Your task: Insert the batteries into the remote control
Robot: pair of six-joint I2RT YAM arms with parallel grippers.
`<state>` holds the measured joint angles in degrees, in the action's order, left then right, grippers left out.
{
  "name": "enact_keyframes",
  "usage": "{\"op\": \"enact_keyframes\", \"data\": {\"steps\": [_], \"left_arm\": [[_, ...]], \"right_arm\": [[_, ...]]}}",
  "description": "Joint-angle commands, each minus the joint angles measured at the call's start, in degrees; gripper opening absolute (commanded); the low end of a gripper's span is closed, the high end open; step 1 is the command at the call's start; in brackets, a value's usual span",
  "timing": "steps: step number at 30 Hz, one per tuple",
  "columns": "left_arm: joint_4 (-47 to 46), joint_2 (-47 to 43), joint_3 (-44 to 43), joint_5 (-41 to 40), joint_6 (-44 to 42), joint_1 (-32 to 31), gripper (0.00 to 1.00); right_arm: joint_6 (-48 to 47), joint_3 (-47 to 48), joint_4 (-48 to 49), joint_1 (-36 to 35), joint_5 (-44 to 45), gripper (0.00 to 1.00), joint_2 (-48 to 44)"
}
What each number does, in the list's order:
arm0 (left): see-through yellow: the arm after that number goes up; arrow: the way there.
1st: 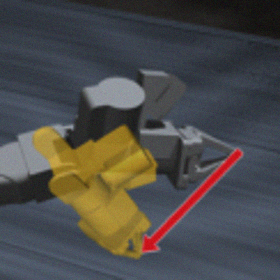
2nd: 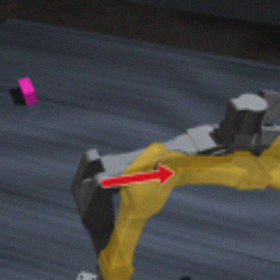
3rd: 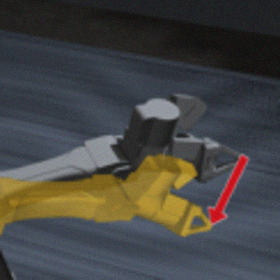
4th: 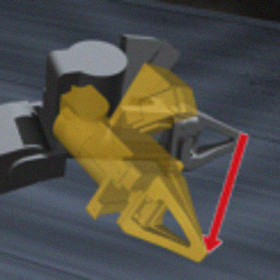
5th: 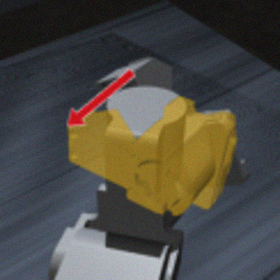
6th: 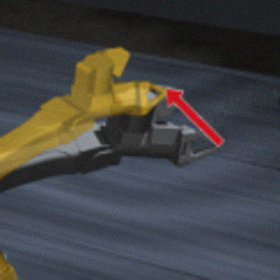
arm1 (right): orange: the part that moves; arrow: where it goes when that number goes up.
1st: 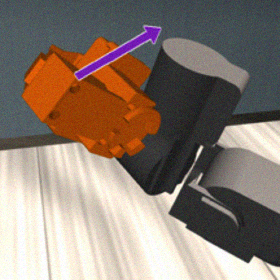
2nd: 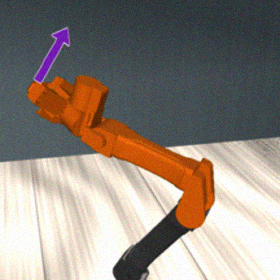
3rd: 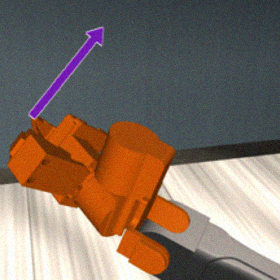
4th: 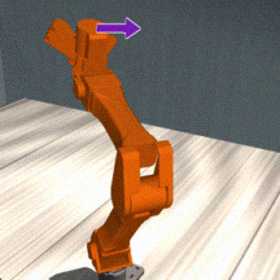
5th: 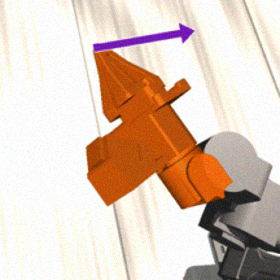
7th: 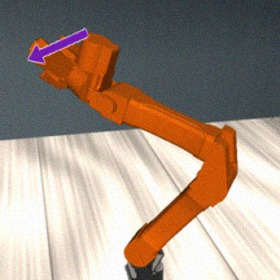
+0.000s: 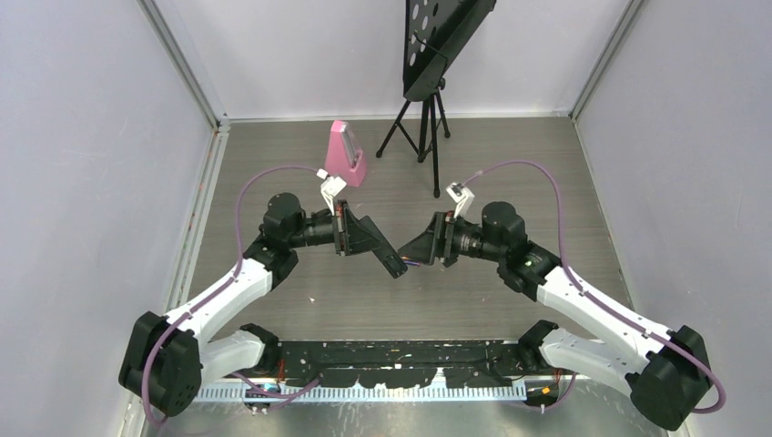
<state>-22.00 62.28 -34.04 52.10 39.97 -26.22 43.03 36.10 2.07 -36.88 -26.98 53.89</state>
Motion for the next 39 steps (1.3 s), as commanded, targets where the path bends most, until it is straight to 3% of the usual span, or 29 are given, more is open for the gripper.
{"op": "enact_keyframes", "data": {"steps": [1, 6, 12, 14, 17, 19, 21, 23, 26, 27, 28, 31, 32, 34, 37, 39], "left_arm": [[-9.61, -0.09, -0.32, 4.57, 0.74, -1.25, 0.0], [-12.06, -0.23, -0.36, 4.38, 3.64, -1.47, 0.0], [-21.61, 0.61, 0.99, 1.13, 14.26, -1.47, 0.01], [-25.95, 1.28, 2.14, -2.38, 19.23, -1.47, 0.13], [-33.08, 3.23, 3.97, -5.72, 26.94, -1.47, 0.21], [-38.73, 4.65, 5.4, -7.36, 30.79, -1.47, 0.27], [-43.64, 6.29, 6.19, -7.98, 33.5, -1.47, 0.25], [-46.28, 7.51, 6.55, -8.58, 34.97, -1.47, 0.18], [-48.43, 8.45, 6.88, -9.01, 35.15, -1.47, 0.0], [-48.44, 8.49, 6.88, -9.05, 34.79, -1.42, 0.0], [-48.56, 8.43, 6.88, -9.03, 34.26, -1.46, 0.0], [-46.51, 7.19, 7.06, -9.5, 30.34, -1.3, 0.0], [-42.16, 6.29, 6.95, -10.03, 27.96, -1.22, 0.0], [-31.41, 3.83, 6.23, -11.92, 21.07, -1.12, 0.0], [-9.72, -1.87, 4.4, -20.4, 7.0, -1.12, 0.0], [3.74, -5.08, 2.91, -30.27, 0.35, -1.07, 0.0]], "right_arm": [[-7.5, 4.76, 2.3, -4.77, -7.81, 0.77, 2.87], [-9.51, 6.95, 1.45, -9.15, -7.1, 0.68, 5.81], [-6.55, 5.98, 6.31, -10.14, -6.14, 0.2, 5.54], [-3.56, 5.04, 9.71, -10.14, -4.59, 0.11, 5.36], [-0.54, 3.75, 14.22, -10.14, -1.82, 0.05, 5.64], [0.99, 2.93, 17.71, -10.12, -0.94, 0.05, 6.22], [2.03, 2.81, 19.16, -10.14, -0.66, 0.05, 6.96], [2.71, 2.99, 19.81, -10.14, -0.4, 0.05, 7.6], [3.43, 2.92, 19.95, -10.14, 0.6, 0.05, 7.9], [3.66, 2.9, 19.75, -10.14, 1.06, 0.06, 7.85], [3.94, 2.93, 19.05, -10.07, 1.74, 0.16, 7.77], [4.14, 3.57, 13.67, -9.85, 6.27, 0.62, 6.91], [4.23, 3.92, 10.83, -9.52, 8.65, 0.7, 6.4], [4.33, 5.1, 4.23, -8.84, 13.58, 0.75, 5.44], [6.88, 7.23, -7.63, -8.15, 23.69, 0.74, 4.58], [10.34, 8.97, -14.87, -8.04, 32.35, 0.68, 5.44]]}}
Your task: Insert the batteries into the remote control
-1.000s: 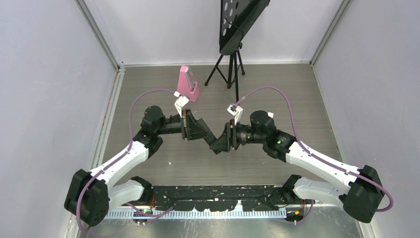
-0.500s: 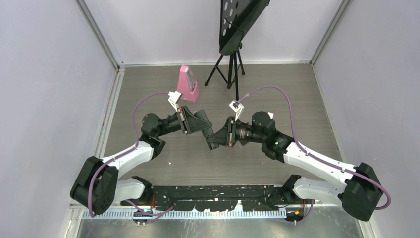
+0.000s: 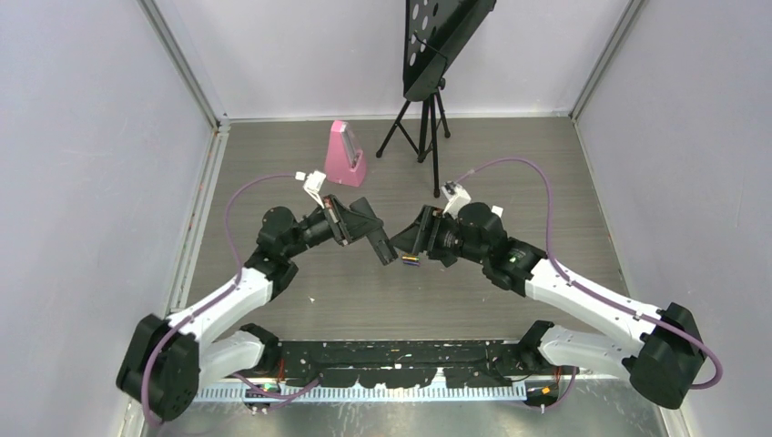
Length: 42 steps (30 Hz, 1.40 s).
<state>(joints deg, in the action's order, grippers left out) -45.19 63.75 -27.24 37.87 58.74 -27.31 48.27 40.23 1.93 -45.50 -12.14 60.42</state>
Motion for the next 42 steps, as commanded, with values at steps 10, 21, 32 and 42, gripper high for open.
{"op": "enact_keyframes", "data": {"steps": [10, 21, 32, 42], "left_arm": [[40.73, -11.32, -4.9, -29.35, -24.12, -0.02, 0.0], [43.8, -9.59, -6.13, -25.9, -24.43, -0.02, 0.0], [44.34, -9.5, -5.79, -26.47, -25.15, -0.02, 0.0], [44.05, -9.07, -5.15, -26.24, -25.33, -0.02, 0.0]], "right_arm": [[15.83, 16.41, -29.75, -0.68, 30.2, 0.38, 19.69], [-20.84, 24.98, -27.11, -2.05, 23.31, 0.45, 34.15], [0.21, 28.18, -39.69, -1.05, 27.94, 0.49, 37.21], [14.75, 25.34, -36.85, -1.53, 31.11, 0.49, 41.48]]}}
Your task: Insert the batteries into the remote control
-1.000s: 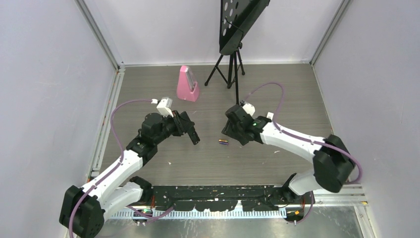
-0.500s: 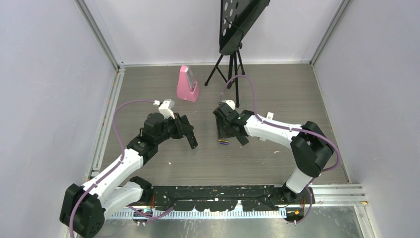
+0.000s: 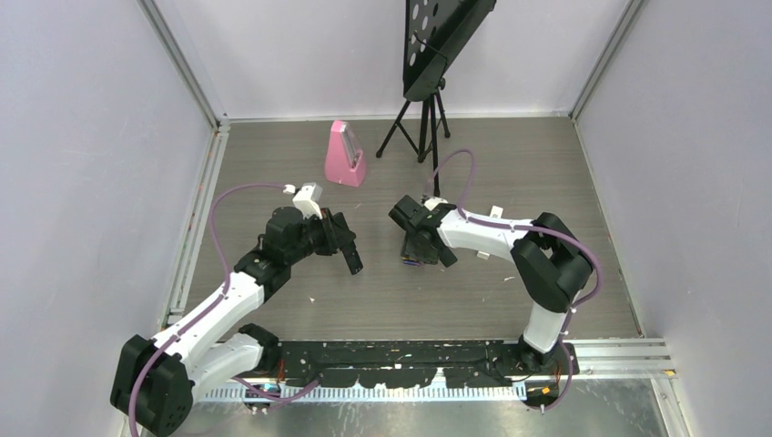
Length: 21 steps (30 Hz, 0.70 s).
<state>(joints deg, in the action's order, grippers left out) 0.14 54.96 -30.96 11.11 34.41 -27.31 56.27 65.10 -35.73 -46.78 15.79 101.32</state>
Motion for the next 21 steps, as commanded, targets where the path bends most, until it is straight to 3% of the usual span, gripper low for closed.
{"op": "enact_keyframes", "data": {"steps": [1, 9, 14, 21], "left_arm": [[-1.19, -0.39, -1.38, 0.45, -1.09, -0.02, 0.0], [-0.76, -0.66, -1.13, -0.43, -1.92, 0.06, 0.0], [-0.47, -0.52, -1.55, -0.75, -2.41, 0.06, 0.0], [1.48, -0.31, -2.26, -2.43, -2.64, 0.06, 0.0]], "right_arm": [[6.87, 0.69, 0.73, -0.24, 3.29, 0.49, 0.94], [7.37, 0.08, 0.88, -0.24, 2.63, 0.4, 1.35], [2.55, 0.64, 0.98, -0.24, 3.52, 0.43, -0.28], [-6.56, 3.69, 2.08, 2.07, 14.0, 0.48, -4.88]]}}
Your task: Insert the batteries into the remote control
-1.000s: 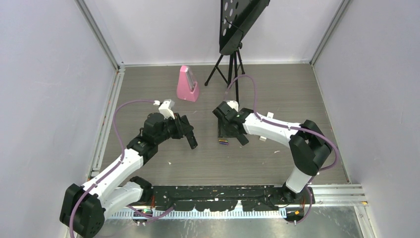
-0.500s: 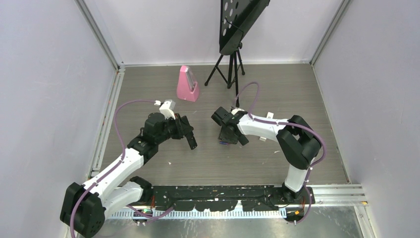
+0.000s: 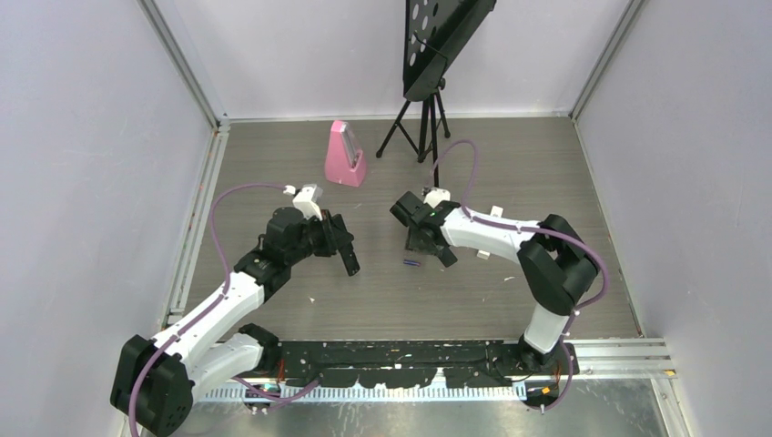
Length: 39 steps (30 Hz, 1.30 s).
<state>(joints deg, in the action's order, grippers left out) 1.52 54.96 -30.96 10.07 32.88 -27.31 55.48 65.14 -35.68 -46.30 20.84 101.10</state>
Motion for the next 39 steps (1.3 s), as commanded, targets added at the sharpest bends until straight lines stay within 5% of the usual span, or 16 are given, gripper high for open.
{"op": "enact_keyframes", "data": {"steps": [1, 8, 16, 28, 39], "left_arm": [[0.08, -0.22, -2.23, -1.3, -1.07, 0.06, 0.0], [0.85, 0.33, -2.57, -0.62, -0.8, 0.06, 0.0], [1.78, 0.16, -2.75, 0.22, -0.46, 0.06, 0.0], [2.34, -0.02, -2.77, 0.97, 0.07, 0.06, 0.0], [2.54, -0.52, -2.71, 1.1, 0.0, 0.06, 0.0]], "right_arm": [[-7.27, 4.26, 3.15, 2.36, 9.76, 0.48, -4.56], [-19.98, 5.19, 16.95, 5.75, 12.91, 0.49, -1.62], [-33.67, 4.01, 34.75, 12.5, -0.45, 0.52, 4.13], [-37.07, 14.58, 33.72, 14.0, 3.16, 0.39, 16.45], [-35.77, 12.18, 30.57, 13.96, 0.77, 0.36, 14.49]]}}
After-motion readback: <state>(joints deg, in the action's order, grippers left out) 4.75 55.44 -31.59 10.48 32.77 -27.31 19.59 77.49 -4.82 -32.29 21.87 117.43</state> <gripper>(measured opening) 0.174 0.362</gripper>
